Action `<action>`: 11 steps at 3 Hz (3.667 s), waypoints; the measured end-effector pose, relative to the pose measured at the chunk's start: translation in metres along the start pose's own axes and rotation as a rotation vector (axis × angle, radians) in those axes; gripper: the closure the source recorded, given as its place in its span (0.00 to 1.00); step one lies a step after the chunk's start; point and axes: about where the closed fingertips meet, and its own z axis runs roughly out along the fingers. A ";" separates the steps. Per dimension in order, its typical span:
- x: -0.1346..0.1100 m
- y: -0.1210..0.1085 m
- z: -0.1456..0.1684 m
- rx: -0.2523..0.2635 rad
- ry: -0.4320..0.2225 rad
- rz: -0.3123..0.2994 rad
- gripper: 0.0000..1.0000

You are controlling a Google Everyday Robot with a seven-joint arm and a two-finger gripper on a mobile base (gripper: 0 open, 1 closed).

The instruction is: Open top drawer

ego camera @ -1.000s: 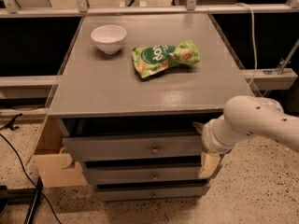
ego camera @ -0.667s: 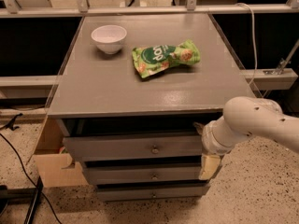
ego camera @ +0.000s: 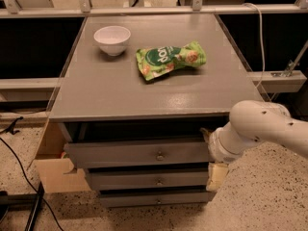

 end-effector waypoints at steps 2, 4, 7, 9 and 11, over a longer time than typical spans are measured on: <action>0.000 0.006 -0.004 -0.022 0.005 0.005 0.00; 0.000 0.028 -0.018 -0.094 0.001 0.018 0.00; -0.007 0.090 -0.079 -0.360 -0.282 0.134 0.00; -0.016 0.104 -0.093 -0.397 -0.350 0.122 0.00; -0.021 0.073 -0.093 -0.327 -0.355 0.102 0.00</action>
Offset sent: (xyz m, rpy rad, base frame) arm -0.0520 -0.0098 0.0150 -0.0224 0.1437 0.0043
